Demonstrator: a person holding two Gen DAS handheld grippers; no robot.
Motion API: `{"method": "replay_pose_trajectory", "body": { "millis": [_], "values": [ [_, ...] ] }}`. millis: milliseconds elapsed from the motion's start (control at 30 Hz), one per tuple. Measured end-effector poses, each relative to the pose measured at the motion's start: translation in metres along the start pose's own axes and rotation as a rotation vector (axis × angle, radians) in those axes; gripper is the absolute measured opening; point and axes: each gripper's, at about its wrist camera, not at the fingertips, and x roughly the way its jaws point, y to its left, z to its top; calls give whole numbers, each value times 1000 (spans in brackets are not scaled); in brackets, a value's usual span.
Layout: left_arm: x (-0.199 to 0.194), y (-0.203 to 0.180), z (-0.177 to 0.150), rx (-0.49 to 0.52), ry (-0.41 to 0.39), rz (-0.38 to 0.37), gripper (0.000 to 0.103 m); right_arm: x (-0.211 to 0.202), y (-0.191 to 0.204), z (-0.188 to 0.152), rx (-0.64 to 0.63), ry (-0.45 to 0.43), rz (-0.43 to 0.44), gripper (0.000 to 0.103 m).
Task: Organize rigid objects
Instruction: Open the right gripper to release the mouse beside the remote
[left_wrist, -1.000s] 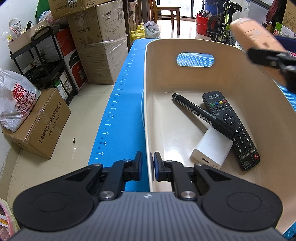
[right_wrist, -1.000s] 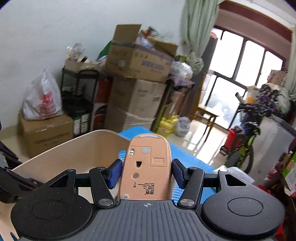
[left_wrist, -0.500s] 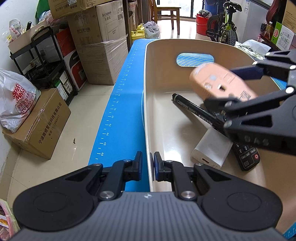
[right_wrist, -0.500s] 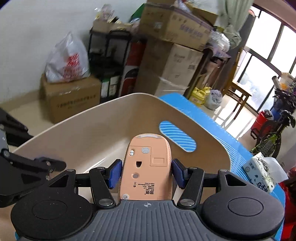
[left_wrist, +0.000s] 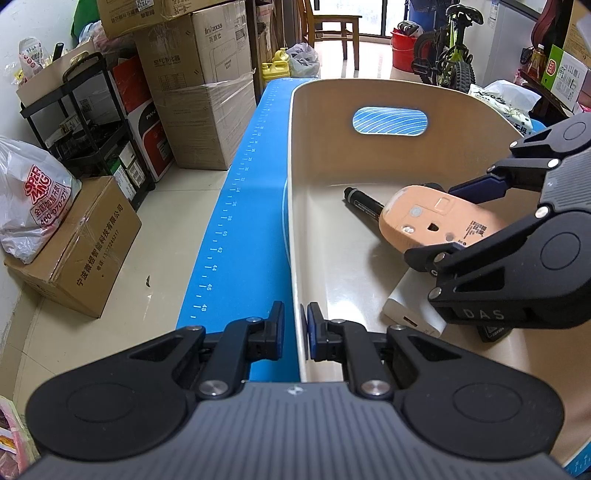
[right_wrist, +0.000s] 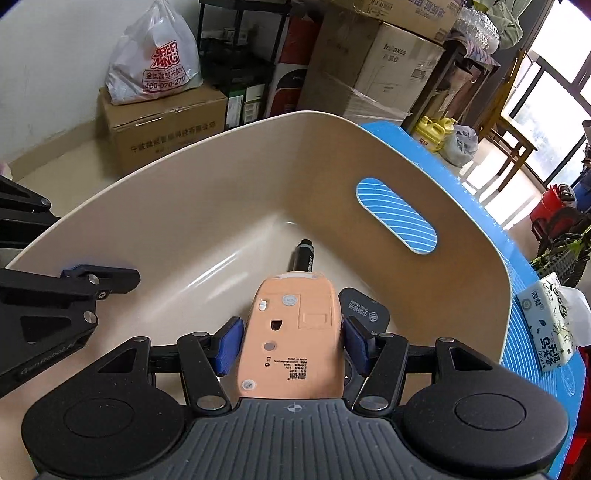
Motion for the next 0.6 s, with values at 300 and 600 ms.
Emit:
{"method": "replay_pose_trajectory", "body": {
  "millis": [300,600],
  "values": [
    [0,3,0,0,0,-2,16,-8,-7,2,37,-47,-52,80],
    [0,3,0,0,0,-2,16,-46,-19,-10,72,-218,-123,88]
  ]
}}
